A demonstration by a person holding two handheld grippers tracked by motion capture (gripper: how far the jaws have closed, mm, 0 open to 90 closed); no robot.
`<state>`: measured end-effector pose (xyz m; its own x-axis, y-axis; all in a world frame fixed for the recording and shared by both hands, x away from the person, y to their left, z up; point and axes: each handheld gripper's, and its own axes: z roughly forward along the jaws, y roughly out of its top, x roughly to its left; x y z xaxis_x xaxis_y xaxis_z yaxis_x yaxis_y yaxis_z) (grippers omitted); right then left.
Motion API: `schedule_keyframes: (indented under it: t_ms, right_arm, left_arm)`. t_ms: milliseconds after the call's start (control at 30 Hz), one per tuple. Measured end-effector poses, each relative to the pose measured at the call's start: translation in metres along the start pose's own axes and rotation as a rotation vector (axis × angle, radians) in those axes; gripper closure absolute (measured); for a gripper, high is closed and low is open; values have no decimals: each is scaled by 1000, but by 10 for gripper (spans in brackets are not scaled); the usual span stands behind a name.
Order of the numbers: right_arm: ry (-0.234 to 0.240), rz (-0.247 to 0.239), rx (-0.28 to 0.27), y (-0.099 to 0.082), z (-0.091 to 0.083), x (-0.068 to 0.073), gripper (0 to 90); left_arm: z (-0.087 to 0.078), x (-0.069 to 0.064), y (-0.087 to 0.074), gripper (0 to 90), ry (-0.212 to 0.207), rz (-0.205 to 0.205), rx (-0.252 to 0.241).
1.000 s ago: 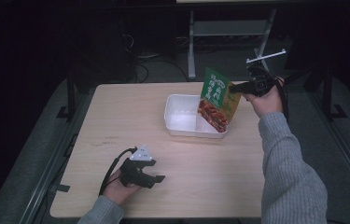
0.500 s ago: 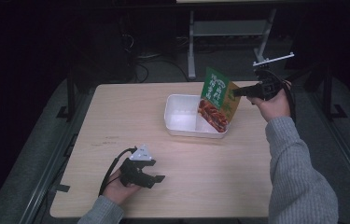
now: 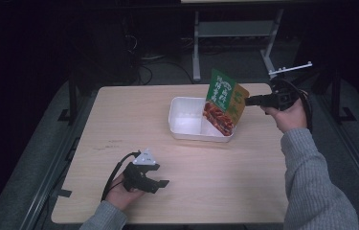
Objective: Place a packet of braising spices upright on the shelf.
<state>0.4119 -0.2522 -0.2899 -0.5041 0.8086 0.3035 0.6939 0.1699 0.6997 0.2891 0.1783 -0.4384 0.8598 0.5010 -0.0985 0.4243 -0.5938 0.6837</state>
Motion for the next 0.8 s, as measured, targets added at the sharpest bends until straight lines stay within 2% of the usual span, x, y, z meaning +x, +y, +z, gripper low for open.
schedule_keyframes:
  t_ms: [500, 800]
  right_arm:
    - [21, -9, 7, -15, -8, 1, 613]
    - [54, -7, 14, -36, -10, 1, 585]
  left_arm:
    - [0, 0, 0, 290, 0, 2, 2]
    - [0, 0, -1, 290, -1, 4, 8]
